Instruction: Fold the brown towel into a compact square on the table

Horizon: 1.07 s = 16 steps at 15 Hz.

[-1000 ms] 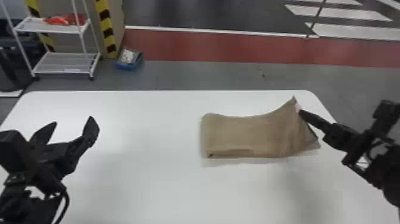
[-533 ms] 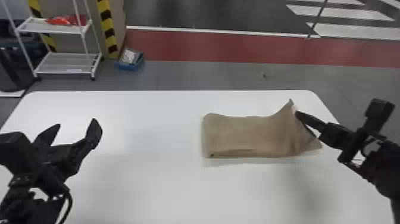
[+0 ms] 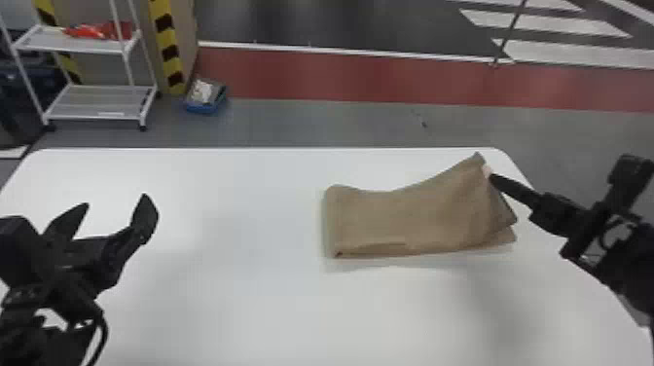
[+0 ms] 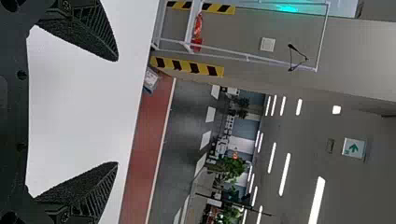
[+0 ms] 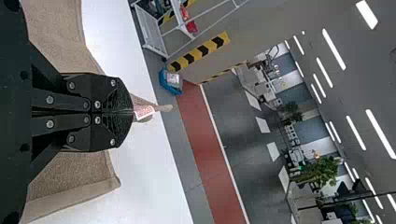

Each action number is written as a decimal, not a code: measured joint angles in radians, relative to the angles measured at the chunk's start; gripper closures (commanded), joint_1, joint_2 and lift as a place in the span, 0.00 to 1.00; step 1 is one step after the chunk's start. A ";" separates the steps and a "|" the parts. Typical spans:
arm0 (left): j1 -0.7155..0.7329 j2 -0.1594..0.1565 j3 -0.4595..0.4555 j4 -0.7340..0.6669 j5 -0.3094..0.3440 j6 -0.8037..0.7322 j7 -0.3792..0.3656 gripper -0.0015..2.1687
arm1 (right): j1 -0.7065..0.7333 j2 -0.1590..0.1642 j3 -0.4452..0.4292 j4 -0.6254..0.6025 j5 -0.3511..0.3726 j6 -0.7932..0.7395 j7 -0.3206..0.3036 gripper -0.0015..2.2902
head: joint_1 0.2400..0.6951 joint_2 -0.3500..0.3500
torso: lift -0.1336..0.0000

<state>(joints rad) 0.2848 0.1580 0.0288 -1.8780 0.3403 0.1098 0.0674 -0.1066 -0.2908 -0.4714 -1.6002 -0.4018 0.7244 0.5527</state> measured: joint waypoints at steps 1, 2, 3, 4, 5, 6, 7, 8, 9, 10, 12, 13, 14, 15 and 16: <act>-0.001 0.000 -0.003 0.000 -0.001 0.000 0.000 0.04 | -0.006 -0.008 0.004 0.027 0.009 -0.006 0.000 0.00 | 1.00 0.28 | 0.07; -0.002 0.000 -0.005 0.000 -0.002 0.002 0.000 0.04 | -0.017 -0.015 0.006 0.063 0.019 -0.011 -0.003 0.00 | 1.00 0.27 | 0.07; -0.002 0.001 -0.009 0.001 -0.003 0.003 0.001 0.04 | -0.026 -0.020 0.005 0.093 0.031 -0.013 -0.006 0.00 | 1.00 0.26 | 0.07; -0.002 0.001 -0.011 0.001 -0.004 0.003 0.000 0.04 | -0.030 -0.023 -0.001 0.109 0.041 -0.013 -0.007 0.01 | 1.00 0.24 | 0.07; -0.003 0.001 -0.012 0.001 -0.005 0.003 0.000 0.04 | -0.030 -0.025 -0.011 0.115 0.046 -0.012 -0.007 0.02 | 1.00 0.24 | 0.07; -0.003 0.002 -0.012 0.001 -0.006 0.003 0.001 0.04 | -0.028 -0.032 -0.024 0.116 0.049 -0.006 -0.006 0.03 | 1.00 0.22 | 0.07; -0.003 0.002 -0.012 0.001 -0.006 0.003 0.001 0.04 | -0.026 -0.046 -0.033 0.115 0.050 0.007 -0.005 0.03 | 1.00 0.22 | 0.07; -0.003 0.003 -0.012 0.002 -0.006 0.003 0.001 0.04 | -0.026 -0.064 -0.037 0.113 0.051 0.024 -0.005 0.03 | 1.00 0.20 | 0.07; -0.003 0.003 -0.012 0.004 -0.006 0.003 0.000 0.04 | -0.032 -0.091 -0.038 0.114 0.057 0.059 -0.004 0.03 | 1.00 0.18 | 0.07; -0.003 0.003 -0.012 0.008 -0.005 0.003 0.000 0.04 | -0.044 -0.118 -0.030 0.121 0.071 0.107 -0.001 0.03 | 1.00 0.17 | 0.07; -0.005 0.003 -0.012 0.015 -0.004 0.003 -0.001 0.04 | -0.068 -0.148 0.005 0.137 0.117 0.172 0.015 0.04 | 1.00 0.16 | 0.07; -0.006 0.003 -0.013 0.016 -0.004 0.003 -0.002 0.04 | -0.081 -0.152 0.029 0.147 0.149 0.189 0.019 0.04 | 1.00 0.16 | 0.07; -0.006 0.003 -0.014 0.016 -0.004 0.003 -0.002 0.04 | -0.092 -0.153 0.051 0.160 0.176 0.196 0.020 0.04 | 1.00 0.17 | 0.07; -0.006 0.003 -0.015 0.016 -0.003 0.003 -0.002 0.04 | -0.105 -0.152 0.075 0.180 0.201 0.199 0.020 0.05 | 1.00 0.17 | 0.07; -0.006 0.004 -0.015 0.016 -0.003 0.003 -0.002 0.04 | -0.116 -0.149 0.095 0.201 0.218 0.197 0.020 0.05 | 1.00 0.18 | 0.07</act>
<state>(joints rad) 0.2792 0.1615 0.0139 -1.8618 0.3373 0.1129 0.0658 -0.2227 -0.4396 -0.3764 -1.3990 -0.1834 0.9213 0.5722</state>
